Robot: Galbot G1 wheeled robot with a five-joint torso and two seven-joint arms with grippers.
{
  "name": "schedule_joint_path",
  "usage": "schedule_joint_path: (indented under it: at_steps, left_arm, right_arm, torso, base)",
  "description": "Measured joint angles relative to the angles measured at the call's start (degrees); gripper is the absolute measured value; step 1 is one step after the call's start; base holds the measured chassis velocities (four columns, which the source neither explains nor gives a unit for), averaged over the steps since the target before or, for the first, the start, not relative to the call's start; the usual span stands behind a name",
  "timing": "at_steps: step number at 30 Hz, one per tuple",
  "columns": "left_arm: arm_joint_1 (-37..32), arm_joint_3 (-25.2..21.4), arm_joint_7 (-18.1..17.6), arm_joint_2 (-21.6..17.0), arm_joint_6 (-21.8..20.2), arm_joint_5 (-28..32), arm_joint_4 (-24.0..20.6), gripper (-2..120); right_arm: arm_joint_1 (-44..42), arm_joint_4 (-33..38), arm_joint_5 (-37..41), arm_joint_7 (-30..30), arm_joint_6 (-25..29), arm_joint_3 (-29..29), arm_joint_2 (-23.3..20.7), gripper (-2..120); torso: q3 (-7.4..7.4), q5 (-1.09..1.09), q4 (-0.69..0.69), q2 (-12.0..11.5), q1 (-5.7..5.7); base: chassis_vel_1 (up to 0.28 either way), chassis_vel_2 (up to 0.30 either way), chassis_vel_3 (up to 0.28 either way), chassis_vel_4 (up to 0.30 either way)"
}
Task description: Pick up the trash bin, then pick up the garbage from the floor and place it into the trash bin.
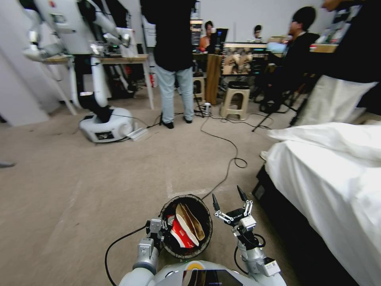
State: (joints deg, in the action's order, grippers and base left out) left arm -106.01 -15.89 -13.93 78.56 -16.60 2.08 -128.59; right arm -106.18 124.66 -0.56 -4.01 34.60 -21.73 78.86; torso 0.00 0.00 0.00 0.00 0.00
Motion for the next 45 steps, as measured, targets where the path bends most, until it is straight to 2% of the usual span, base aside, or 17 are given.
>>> schedule_joint_path:
  at_steps: [8, 26, 39, 45]
  left_arm:
    - [0.3, 0.3, 0.0, 0.3, 0.8, 0.0, 0.3, 1]
    - [1.2, -0.2, 0.1, 1.2, 0.9, 0.1, -0.9, 1]
    - [6.0, -5.0, -1.9, 3.5, -2.6, 7.7, -4.1, 1]
    - [7.5, -7.6, -3.3, 3.8, -3.4, 11.0, -3.8, 1]
  right_arm:
    - [0.1, -0.1, -0.1, -0.1, 0.1, 0.3, 0.3, 100]
    - [0.5, -0.5, -0.5, -0.1, -0.1, 0.2, 0.2, 100]
    - [0.6, -1.1, -1.1, -0.1, -0.2, 0.5, 0.9, 100]
    - [0.6, -1.2, -1.5, -0.1, -0.2, 0.7, 1.1, 100]
  torso:
    - [0.0, -0.01, 0.01, 0.0, 0.0]
    - [0.0, 0.0, 0.0, 0.0, 0.0]
    - [0.0, 0.0, 0.0, 0.0, 0.0]
    - [0.0, 0.0, 0.0, 0.0, 0.0]
  base:
    - [0.105, 0.094, 0.091, 0.093]
    - [0.0, 0.0, 0.0, 0.0]
    - [0.0, 0.0, 0.0, 0.0]
    - [0.0, 0.0, 0.0, 0.0]
